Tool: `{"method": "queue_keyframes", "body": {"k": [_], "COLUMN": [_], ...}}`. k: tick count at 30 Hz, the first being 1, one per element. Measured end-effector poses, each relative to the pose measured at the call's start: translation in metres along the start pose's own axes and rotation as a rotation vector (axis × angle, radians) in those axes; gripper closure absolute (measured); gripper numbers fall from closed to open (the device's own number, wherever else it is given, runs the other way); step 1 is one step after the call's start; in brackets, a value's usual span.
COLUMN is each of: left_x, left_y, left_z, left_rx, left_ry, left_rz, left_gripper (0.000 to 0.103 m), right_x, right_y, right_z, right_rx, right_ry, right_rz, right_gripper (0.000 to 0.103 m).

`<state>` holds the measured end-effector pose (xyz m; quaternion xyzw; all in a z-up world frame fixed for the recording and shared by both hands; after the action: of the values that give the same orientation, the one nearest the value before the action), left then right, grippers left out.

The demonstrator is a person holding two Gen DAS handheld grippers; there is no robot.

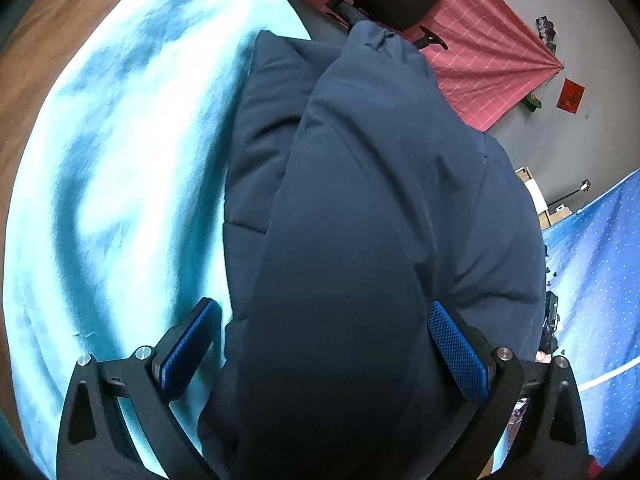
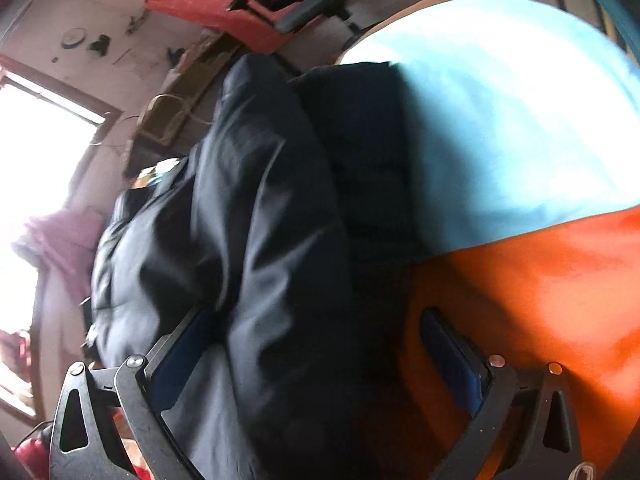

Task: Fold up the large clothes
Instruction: 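Close both tools on the jacket bundle edge and lift it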

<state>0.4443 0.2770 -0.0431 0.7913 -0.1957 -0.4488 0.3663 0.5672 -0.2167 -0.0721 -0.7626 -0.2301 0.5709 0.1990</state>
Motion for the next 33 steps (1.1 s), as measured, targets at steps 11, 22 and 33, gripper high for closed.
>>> {"method": "queue_keyframes", "body": {"k": [11,22,33], "left_x": [-0.017,-0.026,-0.052], "left_y": [-0.015,-0.002,0.023], "left_z": [0.006,0.017,0.048], "left_rx": [-0.055,-0.063,0.035], "left_ry": [0.033,0.09,0.168], "left_rz": [0.058,-0.015,-0.101], "left_gripper": [0.001,0.017,0.075], "right_x": [0.011,0.001,-0.023], "right_y": [0.005,-0.017,-0.046], "right_z": [0.0,0.004,0.009], "right_rx": [0.042,0.072,0.048], "right_ry": [-0.023,0.054,0.155], "right_rz": [0.049,0.142,0.213], "right_gripper": [0.0,0.03,0.077]}}
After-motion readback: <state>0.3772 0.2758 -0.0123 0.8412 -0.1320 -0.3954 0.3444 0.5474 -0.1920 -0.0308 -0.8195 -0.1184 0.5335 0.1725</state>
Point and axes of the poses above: each gripper's, at about its wrist camera, not at the fingertips, and x roughly the way its jaws point, y to its right, z to its underside, the point moved 5 cm from there along x, roughly the way its jaws point, and after that the axes turned 13 degrees about z, right-handed, at the moved point
